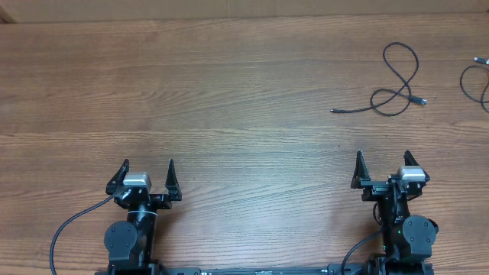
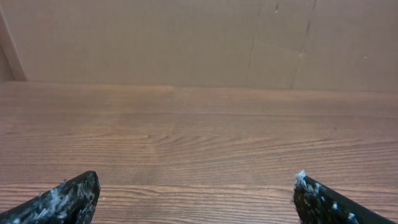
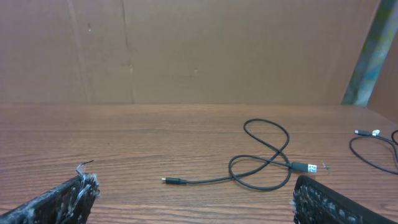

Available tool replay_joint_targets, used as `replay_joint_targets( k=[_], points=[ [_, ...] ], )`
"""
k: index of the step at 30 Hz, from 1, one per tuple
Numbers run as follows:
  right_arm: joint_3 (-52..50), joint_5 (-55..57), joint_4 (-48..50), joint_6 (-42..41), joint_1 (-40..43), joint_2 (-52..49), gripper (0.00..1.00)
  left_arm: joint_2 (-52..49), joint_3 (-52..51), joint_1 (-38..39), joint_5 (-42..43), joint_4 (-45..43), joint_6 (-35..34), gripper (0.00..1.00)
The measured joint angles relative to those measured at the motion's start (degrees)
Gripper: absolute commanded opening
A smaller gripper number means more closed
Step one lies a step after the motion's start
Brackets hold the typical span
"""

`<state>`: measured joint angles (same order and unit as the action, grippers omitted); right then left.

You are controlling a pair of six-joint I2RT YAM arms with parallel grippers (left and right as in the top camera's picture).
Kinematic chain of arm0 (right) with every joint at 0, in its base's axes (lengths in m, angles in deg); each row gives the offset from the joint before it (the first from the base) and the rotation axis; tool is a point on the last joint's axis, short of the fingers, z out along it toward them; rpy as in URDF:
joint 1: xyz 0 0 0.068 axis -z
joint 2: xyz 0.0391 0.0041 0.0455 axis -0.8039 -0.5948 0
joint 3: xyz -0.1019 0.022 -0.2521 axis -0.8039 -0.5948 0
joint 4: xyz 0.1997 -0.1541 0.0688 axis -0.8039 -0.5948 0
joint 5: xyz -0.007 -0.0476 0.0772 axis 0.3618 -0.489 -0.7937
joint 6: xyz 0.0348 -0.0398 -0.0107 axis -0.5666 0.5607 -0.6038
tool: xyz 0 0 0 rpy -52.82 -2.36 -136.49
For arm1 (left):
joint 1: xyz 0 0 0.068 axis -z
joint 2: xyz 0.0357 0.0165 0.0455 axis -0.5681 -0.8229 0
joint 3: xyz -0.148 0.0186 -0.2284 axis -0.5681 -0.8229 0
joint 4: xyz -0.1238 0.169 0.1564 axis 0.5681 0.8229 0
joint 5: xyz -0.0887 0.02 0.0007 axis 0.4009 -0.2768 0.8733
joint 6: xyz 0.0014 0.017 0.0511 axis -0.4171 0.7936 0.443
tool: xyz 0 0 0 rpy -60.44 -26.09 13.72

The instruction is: Untangle cables

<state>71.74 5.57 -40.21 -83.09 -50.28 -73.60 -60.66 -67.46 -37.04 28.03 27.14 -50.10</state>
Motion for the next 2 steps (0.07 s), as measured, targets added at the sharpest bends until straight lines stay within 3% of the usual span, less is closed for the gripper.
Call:
replay_joint_targets(
  k=[2],
  points=[
    [0.0,-0.02,0.0,0.02,0.0,0.0,1.0,0.0,0.0,0.0,0.0,0.02,-0.02,1.0]
  ],
)
